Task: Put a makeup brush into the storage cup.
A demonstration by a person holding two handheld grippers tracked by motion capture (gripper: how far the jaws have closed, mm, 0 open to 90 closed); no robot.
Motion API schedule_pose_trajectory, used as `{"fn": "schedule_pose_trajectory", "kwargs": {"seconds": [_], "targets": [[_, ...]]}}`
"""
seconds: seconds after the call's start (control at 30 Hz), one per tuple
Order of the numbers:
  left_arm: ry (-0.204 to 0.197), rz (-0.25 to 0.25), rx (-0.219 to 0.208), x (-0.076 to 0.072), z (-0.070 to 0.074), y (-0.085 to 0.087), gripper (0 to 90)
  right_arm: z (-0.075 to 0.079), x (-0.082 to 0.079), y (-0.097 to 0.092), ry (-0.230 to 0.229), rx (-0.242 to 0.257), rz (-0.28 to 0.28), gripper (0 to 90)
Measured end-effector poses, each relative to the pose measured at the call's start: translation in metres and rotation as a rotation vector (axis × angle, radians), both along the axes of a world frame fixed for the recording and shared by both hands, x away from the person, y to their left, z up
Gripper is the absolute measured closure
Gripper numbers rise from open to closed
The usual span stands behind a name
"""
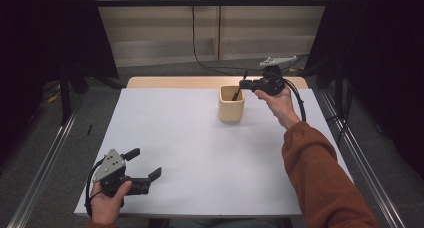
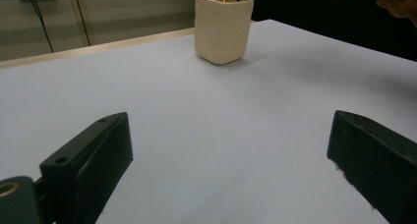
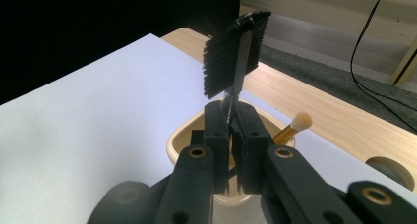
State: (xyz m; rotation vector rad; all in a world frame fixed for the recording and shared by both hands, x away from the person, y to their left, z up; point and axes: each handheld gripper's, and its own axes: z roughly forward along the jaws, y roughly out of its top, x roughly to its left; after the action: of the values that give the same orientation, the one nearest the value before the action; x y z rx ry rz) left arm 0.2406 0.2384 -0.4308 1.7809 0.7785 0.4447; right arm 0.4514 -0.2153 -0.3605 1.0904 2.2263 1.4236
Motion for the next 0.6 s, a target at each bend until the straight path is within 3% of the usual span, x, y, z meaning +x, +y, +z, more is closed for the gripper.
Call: {"fn": "schedule_pose_trajectory", "kwargs": {"seconds": [0.6], "targets": [[0.009, 0.004, -0.008, 0.005, -0.001, -0.003, 3.2, -0.017, 0.005, 0.002, 0.02, 0.018, 0.011, 84.9]]}}
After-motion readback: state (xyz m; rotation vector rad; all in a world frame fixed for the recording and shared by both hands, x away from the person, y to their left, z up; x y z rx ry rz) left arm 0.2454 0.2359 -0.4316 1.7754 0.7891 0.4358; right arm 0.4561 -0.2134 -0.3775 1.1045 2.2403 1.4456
